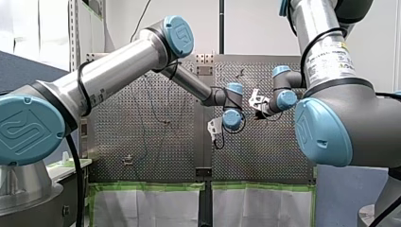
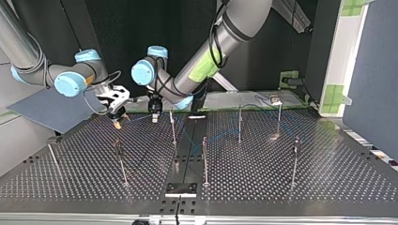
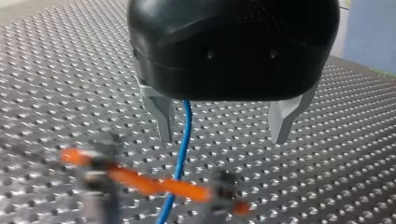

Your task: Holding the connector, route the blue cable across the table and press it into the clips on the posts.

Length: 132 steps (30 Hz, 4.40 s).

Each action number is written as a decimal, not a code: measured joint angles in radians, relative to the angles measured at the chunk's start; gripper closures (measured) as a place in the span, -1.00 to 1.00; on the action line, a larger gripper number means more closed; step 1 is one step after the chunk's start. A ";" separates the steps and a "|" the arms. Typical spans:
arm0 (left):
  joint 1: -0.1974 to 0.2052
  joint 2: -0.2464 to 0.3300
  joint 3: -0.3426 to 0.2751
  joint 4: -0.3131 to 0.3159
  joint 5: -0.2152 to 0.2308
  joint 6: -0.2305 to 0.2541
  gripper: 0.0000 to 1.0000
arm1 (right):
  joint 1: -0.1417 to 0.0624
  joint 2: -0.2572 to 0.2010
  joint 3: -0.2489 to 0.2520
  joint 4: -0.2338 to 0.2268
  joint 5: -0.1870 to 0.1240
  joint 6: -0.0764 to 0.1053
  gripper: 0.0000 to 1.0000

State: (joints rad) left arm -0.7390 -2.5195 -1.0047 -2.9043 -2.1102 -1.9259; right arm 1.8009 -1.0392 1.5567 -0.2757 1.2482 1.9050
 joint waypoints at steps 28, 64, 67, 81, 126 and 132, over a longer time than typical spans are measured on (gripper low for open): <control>-0.008 -0.012 0.082 -0.063 -0.027 -0.014 1.00 | 0.000 -0.008 -0.019 0.013 -0.003 -0.003 1.00; -0.067 0.202 0.082 -0.186 -0.147 -0.028 1.00 | -0.062 -0.283 -0.051 0.159 -0.061 0.027 1.00; -0.071 0.215 0.082 -0.183 -0.146 -0.026 1.00 | -0.063 -0.310 -0.052 0.157 -0.077 0.028 1.00; -0.058 0.235 0.098 -0.137 -0.121 -0.014 1.00 | -0.060 -0.352 -0.054 0.157 -0.118 0.028 1.00; 0.082 0.200 0.094 0.003 0.123 0.012 0.21 | -0.117 -0.243 -0.119 0.114 -0.208 0.029 1.00; 0.078 0.200 0.094 -0.026 0.140 0.014 -1.00 | -0.117 -0.243 -0.119 0.114 -0.208 0.026 1.00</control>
State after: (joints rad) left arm -0.6614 -2.3200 -0.9107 -2.9303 -1.9705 -1.9123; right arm 1.6838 -1.2824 1.4374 -0.1612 1.0402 1.9311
